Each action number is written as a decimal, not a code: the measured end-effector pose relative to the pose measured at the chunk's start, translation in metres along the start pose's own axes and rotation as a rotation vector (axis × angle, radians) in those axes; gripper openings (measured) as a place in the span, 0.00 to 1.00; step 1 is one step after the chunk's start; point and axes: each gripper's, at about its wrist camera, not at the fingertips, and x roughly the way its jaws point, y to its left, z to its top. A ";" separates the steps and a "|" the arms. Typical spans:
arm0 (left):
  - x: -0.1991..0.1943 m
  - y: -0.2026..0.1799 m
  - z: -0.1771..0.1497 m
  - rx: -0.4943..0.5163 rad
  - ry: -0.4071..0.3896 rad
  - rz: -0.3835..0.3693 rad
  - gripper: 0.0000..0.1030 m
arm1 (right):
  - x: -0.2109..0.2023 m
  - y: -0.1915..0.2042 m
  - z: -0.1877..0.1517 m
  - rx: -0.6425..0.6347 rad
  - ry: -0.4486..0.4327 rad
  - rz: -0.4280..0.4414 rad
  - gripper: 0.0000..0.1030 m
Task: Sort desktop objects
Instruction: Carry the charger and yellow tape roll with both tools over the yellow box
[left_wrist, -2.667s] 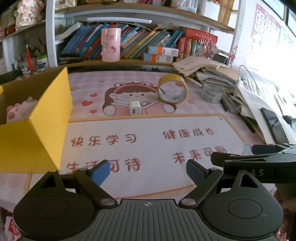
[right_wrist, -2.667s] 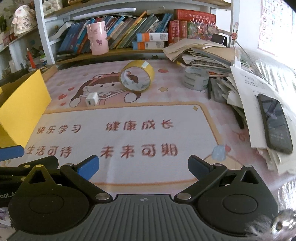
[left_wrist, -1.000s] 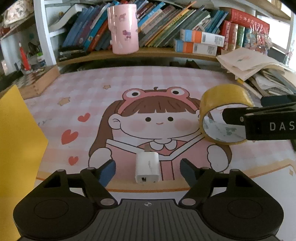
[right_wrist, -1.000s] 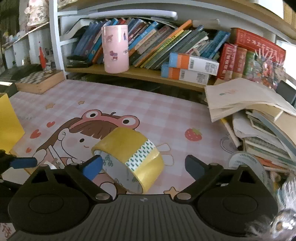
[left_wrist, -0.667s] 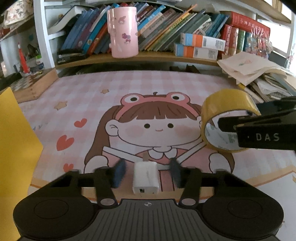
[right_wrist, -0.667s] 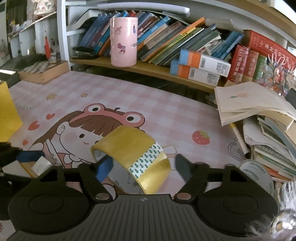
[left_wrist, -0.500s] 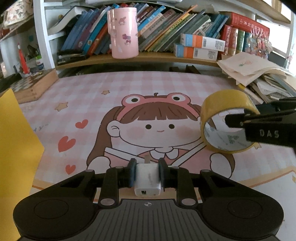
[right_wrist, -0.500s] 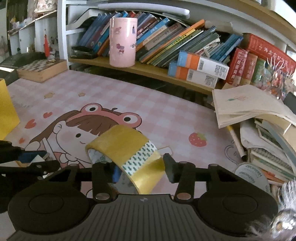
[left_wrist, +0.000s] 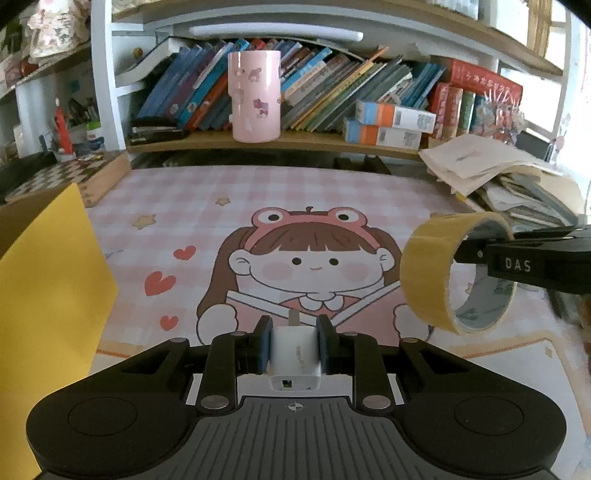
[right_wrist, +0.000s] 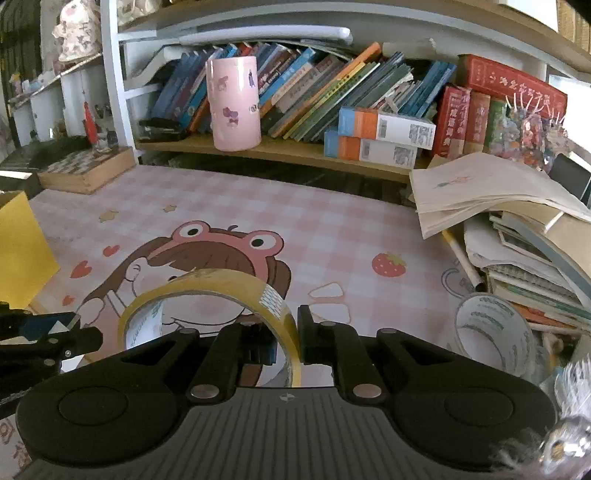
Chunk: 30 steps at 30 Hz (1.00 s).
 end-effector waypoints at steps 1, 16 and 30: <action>-0.003 0.000 -0.001 -0.001 -0.003 -0.002 0.23 | -0.003 0.001 -0.001 0.002 0.000 0.001 0.09; -0.053 0.004 -0.028 0.000 -0.033 -0.024 0.23 | -0.057 0.018 -0.035 0.038 0.000 0.007 0.09; -0.119 0.024 -0.046 -0.078 -0.101 -0.041 0.23 | -0.107 0.041 -0.056 0.087 -0.002 0.050 0.09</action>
